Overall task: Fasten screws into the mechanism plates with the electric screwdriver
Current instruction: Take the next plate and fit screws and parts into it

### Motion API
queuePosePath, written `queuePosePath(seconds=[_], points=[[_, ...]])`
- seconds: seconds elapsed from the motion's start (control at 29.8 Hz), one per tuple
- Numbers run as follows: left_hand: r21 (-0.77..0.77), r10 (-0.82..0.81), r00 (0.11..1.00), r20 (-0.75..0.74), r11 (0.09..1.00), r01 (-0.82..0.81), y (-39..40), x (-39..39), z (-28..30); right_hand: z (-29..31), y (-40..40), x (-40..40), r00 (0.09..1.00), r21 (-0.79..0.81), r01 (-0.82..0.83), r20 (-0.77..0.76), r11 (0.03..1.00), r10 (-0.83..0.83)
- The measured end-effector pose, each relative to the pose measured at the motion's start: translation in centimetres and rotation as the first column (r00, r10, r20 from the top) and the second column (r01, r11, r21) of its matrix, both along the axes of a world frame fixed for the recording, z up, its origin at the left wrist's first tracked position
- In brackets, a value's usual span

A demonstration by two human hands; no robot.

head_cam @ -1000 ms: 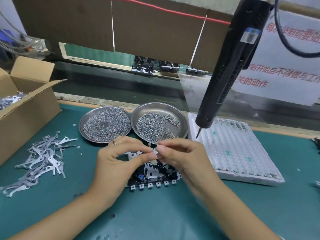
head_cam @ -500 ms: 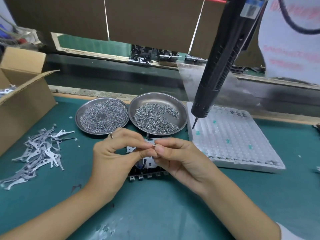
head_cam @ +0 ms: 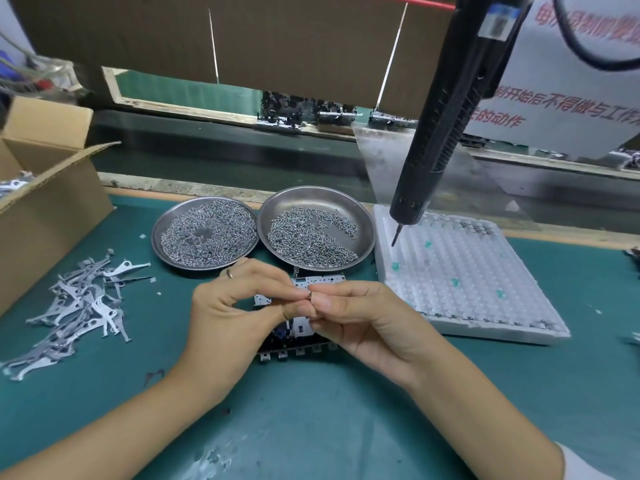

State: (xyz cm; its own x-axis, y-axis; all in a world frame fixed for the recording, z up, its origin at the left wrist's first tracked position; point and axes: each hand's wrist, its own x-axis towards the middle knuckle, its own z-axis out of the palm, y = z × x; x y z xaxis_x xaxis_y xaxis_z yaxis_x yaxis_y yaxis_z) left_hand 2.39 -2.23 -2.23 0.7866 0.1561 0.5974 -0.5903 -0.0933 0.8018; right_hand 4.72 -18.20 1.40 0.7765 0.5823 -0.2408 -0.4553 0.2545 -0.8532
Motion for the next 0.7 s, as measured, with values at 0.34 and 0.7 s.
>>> queuePosePath(seconds=[0.34, 0.7], points=[[0.208, 0.107, 0.994, 0.022, 0.972, -0.109, 0.0, -0.2, 0.5, 0.1, -0.3, 0.4, 0.997, -0.002, 0.073, 0.040, 0.997, -0.072], [0.264, 0.096, 0.995, 0.039, 0.959, -0.103, -0.1, -0.6, 0.6, 0.3, -1.1, 0.8, 0.997, -0.171, 0.000, 0.080, 0.985, 0.013]])
